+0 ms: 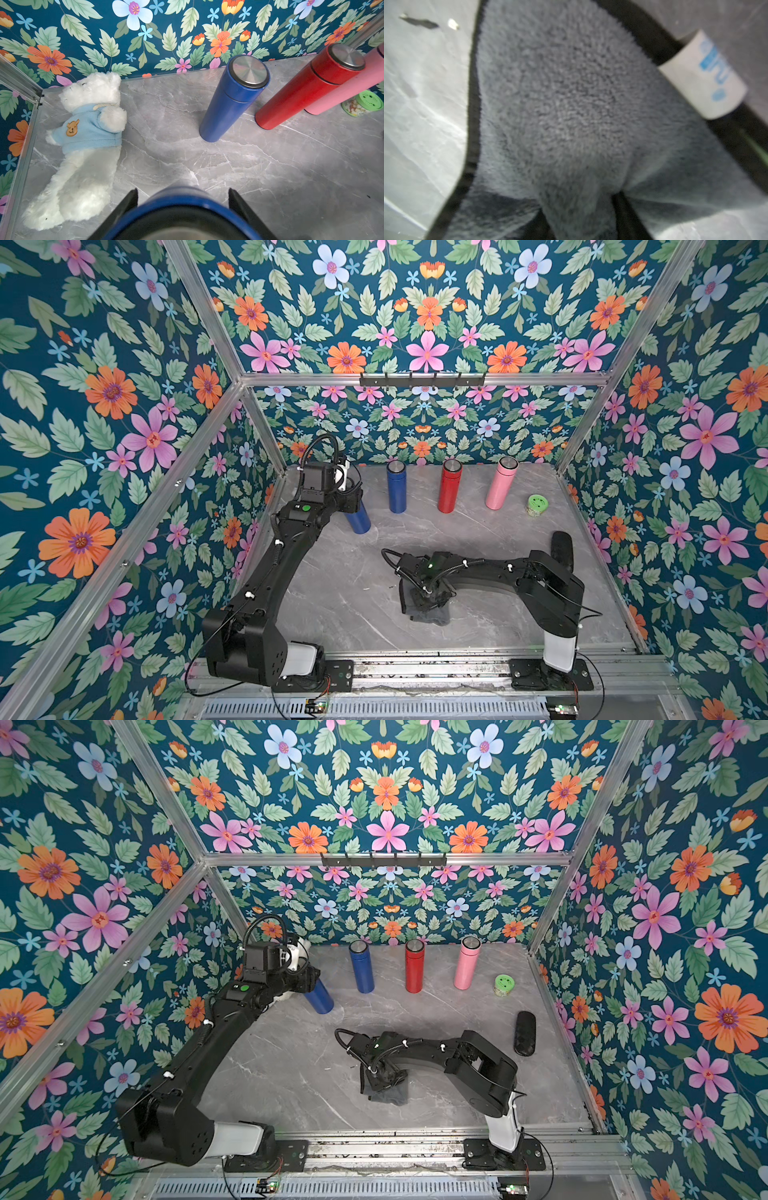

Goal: Wipe the surface of the thermos
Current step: Pick up the cleaning item at the center of the board, then wipe the dirt from the surface of the thermos.

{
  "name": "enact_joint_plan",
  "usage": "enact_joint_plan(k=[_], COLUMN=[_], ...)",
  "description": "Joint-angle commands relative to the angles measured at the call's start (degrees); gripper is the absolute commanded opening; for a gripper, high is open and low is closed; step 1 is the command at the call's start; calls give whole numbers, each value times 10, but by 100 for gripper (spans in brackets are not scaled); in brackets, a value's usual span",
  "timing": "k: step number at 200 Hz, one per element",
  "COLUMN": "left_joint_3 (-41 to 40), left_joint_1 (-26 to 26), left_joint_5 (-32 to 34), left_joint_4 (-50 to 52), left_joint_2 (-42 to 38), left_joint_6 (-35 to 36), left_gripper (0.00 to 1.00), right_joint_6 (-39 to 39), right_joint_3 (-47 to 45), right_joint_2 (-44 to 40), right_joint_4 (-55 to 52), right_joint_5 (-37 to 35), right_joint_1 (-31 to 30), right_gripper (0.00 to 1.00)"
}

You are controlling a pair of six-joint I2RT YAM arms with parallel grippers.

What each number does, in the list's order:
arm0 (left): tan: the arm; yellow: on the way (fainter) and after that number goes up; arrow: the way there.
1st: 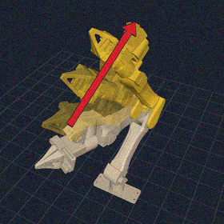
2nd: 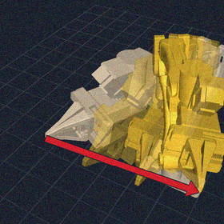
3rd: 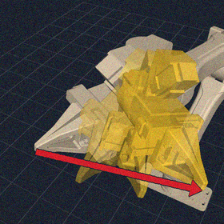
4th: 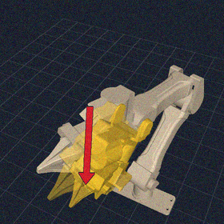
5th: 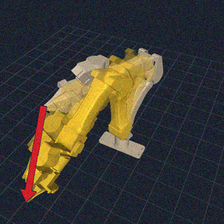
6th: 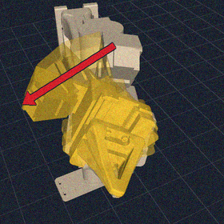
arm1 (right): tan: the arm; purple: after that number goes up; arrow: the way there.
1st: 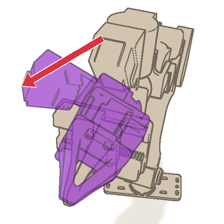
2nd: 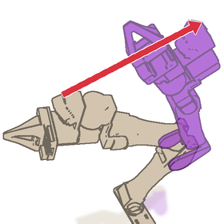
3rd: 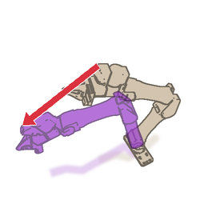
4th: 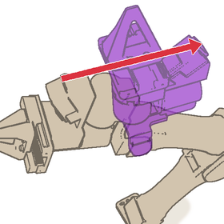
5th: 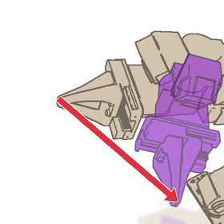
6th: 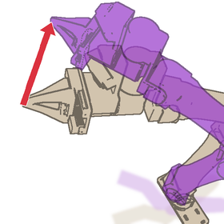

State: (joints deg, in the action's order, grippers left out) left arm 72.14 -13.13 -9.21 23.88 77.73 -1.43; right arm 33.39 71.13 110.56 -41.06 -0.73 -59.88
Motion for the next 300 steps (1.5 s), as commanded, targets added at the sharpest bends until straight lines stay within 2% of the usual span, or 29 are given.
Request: enact_joint_plan(k=[1, 5, 33, 60, 92, 107, 132, 156, 174, 213, 256, 300], left_joint_3=[-10, -13, -37, -66, -104, -118, -131, -157, -165, -179, -146, -119], left_joint_1=[-2, -3, -32, -74, -108, -120, -144, -165, -183, -214, -237, -244], left_joint_5=[-27, -31, -42, -46, -82, -119, -139, -172, -168, -196, -179, -187], left_joint_4=[6, 6, 6, -2, -40, -60, -76, -118, -137, -164, -124, -111], left_joint_2=[-14, -16, -20, -18, -25, -36, -47, -58, -57, -39, 9, 39], left_joint_6=[15, 16, 47, 82, 105, 115, 130, 142, 152, 209, 260, 276], left_gripper=[0, 0, 0, 0, 0, 0, 0, 0, 0, 0, 0, 0], right_joint_6=[34, 37, 42, 29, 3, -11, -29, -57, -70, -79, -73, -75], right_joint_3=[-35, -43, -93, -150, -203, -213, -218, -188, -162, -140, -168, -174], right_joint_2=[23, 21, -18, -121, -260, -305, -359, -365, -355, -331, -329, -350], right_joint_4=[23, 32, 73, 118, 173, 188, 236, 253, 263, 318, 402, 424], right_joint_5=[57, 63, 85, 87, 107, 118, 180, 210, 226, 281, 325, 338], right_joint_1=[5, 7, 24, 48, 102, 130, 185, 207, 215, 219, 220, 221], right_gripper=[5, 0, 0, 0, 0, 0, 0, 0, 0, 0, 0, 0])
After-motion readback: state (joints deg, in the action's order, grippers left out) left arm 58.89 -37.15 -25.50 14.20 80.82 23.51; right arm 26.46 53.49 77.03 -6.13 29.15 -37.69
